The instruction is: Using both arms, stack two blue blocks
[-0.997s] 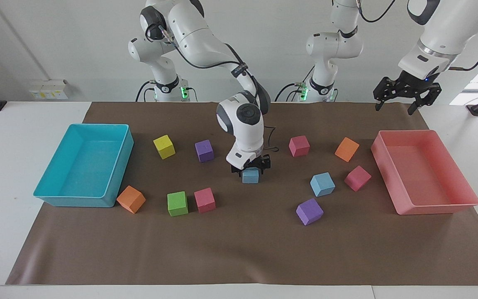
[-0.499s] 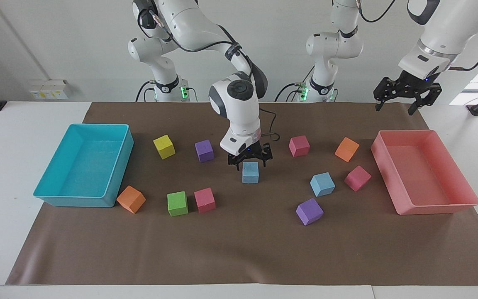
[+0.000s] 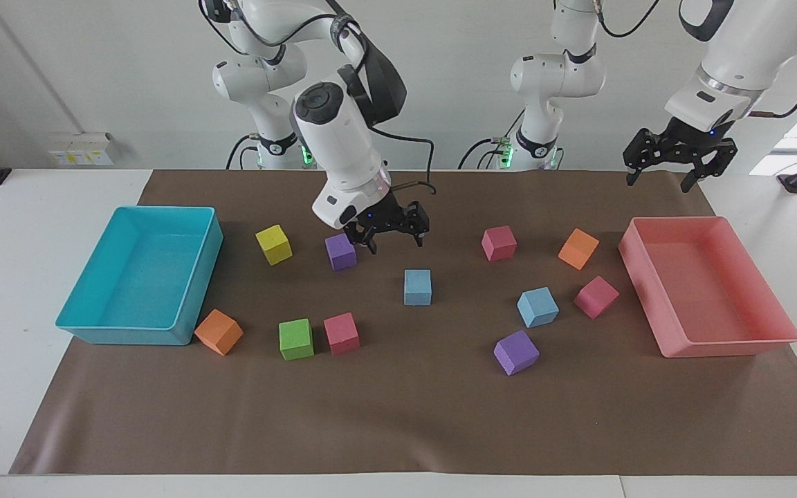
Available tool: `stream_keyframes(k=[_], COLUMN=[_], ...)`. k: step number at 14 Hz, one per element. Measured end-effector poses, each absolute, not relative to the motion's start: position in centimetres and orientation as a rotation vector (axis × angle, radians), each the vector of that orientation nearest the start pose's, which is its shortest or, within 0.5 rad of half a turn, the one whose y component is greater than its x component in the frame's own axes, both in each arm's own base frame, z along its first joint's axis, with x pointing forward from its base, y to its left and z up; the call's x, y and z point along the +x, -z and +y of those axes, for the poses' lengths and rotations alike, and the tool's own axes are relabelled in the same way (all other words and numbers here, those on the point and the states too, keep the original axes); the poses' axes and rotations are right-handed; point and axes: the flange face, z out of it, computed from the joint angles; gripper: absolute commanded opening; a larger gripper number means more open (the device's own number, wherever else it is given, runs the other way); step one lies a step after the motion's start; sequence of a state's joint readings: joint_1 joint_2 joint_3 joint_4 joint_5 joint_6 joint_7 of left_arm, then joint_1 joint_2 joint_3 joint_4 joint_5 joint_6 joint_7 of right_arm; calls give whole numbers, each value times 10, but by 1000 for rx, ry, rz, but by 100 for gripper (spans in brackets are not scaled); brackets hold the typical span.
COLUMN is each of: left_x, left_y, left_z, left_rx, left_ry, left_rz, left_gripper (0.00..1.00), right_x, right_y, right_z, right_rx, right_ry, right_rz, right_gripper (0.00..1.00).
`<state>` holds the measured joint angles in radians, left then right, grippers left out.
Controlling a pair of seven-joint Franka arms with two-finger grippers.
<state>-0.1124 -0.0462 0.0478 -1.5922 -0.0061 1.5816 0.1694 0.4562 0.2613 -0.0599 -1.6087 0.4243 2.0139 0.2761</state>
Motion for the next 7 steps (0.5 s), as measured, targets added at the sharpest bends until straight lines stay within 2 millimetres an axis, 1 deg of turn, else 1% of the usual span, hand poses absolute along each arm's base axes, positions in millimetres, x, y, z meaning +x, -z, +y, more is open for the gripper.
stream_keyframes(k=[2,4,5,6,7], left_x=[546,551,555,558,562], left_y=[-636,-626,-620,-614,-606], left_z=[-36,-40,-45,-51,-58], left_rx=[-3127,-3132,-3132,-3133,-3134], left_ry=[86,98,113,132,150], left_rz=[345,305,298,291,280], left_gripper=[100,100,100,100,100], right_x=[612,625,629,631,632], right_y=[-486,-474,-470,-465,-459], right_z=[244,208,192,180,172], right_rx=[-2611,-2492,-2450,-2419,-2391], right_ry=[51,107,126,142,153], right_rz=[30,49,48,34,15], right_gripper=[100,100,96,85,76])
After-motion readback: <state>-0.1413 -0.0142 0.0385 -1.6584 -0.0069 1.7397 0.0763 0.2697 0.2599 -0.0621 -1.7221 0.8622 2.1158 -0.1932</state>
